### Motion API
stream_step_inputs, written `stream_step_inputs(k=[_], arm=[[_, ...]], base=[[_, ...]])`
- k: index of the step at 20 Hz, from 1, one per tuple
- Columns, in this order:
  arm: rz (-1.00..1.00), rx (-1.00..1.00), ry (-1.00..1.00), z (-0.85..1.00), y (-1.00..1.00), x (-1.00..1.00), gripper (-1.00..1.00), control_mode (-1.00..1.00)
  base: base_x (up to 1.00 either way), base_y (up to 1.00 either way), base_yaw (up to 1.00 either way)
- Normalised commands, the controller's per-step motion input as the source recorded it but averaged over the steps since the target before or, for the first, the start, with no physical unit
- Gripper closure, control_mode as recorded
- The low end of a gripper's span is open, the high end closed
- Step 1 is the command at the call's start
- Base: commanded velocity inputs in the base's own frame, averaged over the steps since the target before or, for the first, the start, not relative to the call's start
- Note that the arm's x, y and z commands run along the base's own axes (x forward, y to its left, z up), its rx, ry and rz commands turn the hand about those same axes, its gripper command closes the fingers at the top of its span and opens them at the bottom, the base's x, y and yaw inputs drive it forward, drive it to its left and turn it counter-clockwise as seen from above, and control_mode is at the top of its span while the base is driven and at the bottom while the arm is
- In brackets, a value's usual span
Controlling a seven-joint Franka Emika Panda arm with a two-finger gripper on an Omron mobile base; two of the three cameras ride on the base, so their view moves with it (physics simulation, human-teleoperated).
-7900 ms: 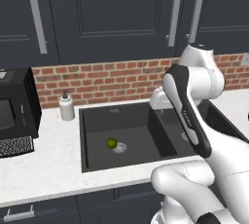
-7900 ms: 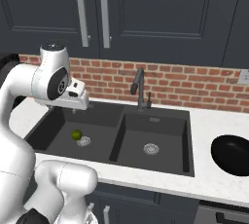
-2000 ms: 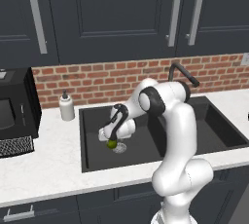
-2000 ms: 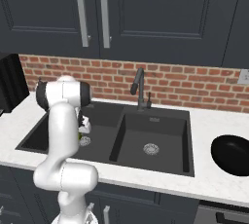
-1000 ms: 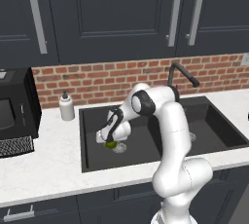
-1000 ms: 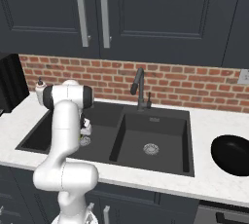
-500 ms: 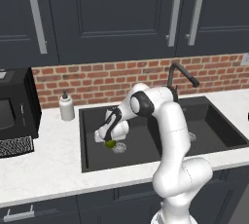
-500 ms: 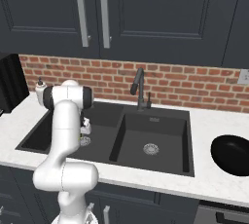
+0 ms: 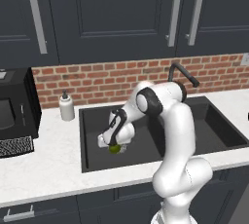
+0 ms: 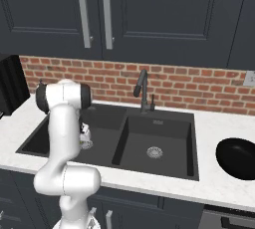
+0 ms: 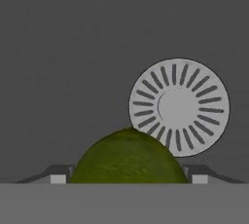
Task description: Pick the lime from the sink and place it in the bowl. Then pick the bowl and place it in the microwave. Then close the microwave door and press the start button.
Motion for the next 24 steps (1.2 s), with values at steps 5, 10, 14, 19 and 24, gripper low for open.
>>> stream_step_inputs(k=[5, 10, 14, 19, 24], arm=[[0.0, 0.0, -0.19, 0.69, -0.21, -0.48, 1.0, -1.0], [0.0, 0.0, -0.22, 0.75, -0.04, -0.14, 1.0, -1.0], [0.0, 0.03, -0.09, 0.65, -0.02, 0.0, 1.0, -1.0], [0.0, 0.04, 0.0, 0.77, -0.09, -0.1, 1.0, -1.0], [0.0, 0.0, 0.01, 0.92, -0.25, -0.3, 1.0, -1.0]], base=[[0.0, 0.0, 0.0], [0.0, 0.0, 0.0], [0.0, 0.0, 0.0], [0.0, 0.0, 0.0], [0.0, 0.0, 0.0]])
